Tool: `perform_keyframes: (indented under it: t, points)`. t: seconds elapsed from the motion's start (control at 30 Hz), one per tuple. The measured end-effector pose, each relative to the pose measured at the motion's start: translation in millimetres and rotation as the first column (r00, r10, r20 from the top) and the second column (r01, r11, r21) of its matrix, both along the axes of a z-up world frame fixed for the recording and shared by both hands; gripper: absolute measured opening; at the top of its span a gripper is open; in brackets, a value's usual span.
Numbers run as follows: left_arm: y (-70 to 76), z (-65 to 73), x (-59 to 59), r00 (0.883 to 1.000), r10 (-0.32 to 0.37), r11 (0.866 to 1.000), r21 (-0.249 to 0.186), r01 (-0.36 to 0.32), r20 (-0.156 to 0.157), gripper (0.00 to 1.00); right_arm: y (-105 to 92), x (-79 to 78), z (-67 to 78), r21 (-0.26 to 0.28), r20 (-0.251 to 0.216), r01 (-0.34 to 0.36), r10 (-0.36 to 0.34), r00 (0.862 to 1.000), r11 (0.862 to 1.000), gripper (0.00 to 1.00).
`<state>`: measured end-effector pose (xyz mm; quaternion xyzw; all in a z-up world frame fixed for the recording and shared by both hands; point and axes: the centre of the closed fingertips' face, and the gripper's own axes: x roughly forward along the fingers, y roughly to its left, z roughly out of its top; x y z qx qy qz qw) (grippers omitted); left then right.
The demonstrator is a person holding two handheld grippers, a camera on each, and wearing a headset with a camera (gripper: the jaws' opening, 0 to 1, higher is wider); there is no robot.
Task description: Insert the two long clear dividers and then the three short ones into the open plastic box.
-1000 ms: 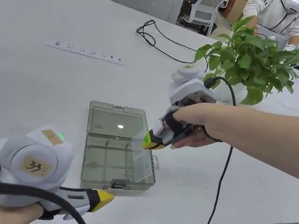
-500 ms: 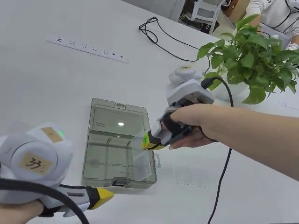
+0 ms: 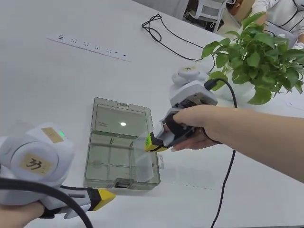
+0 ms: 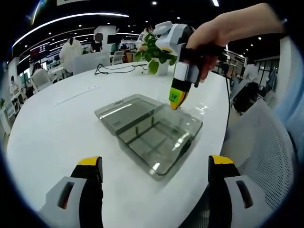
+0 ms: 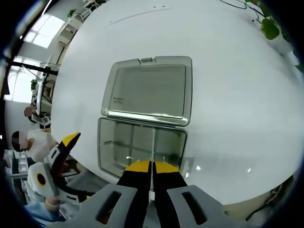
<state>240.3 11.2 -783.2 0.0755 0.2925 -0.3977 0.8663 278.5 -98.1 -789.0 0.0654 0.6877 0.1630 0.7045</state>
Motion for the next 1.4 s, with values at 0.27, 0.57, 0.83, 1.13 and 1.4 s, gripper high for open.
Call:
perform_keyframes:
  t: [0.27,0.57,0.83,1.13,1.4]
  points:
    - [2.3,-2.1,-0.6,1.0,0.005,1.0,0.003,-0.005,-0.007,0.94,-2.7,6.4,-3.0,0.0,-0.014,0.003,-0.003,1.0,1.0,0.02]
    - [-0.6,-4.3,-2.9,1.0,-0.004,1.0,0.005,0.004,-0.01,0.93,0.0,5.3,-0.3,0.011,-0.037,0.03,-0.03,0.999,0.999,0.02]
    - [-1.9,-6.1,-4.0,1.0,-0.012,1.0,0.009,0.012,-0.013,0.93,0.3,7.6,-4.4,0.003,-0.043,0.034,-0.034,0.998,0.999,0.02]
    - [-1.9,-7.5,-5.2,1.0,-0.01,1.0,0.006,0.01,-0.019,0.92,0.0,5.3,-4.7,-0.007,-0.04,0.021,-0.021,0.999,1.0,0.02]
    - [-1.4,-7.4,-5.1,1.0,-0.005,1.0,0.004,0.005,-0.017,0.92,1.2,6.9,-6.9,-0.006,-0.038,0.022,-0.022,0.999,1.0,0.02]
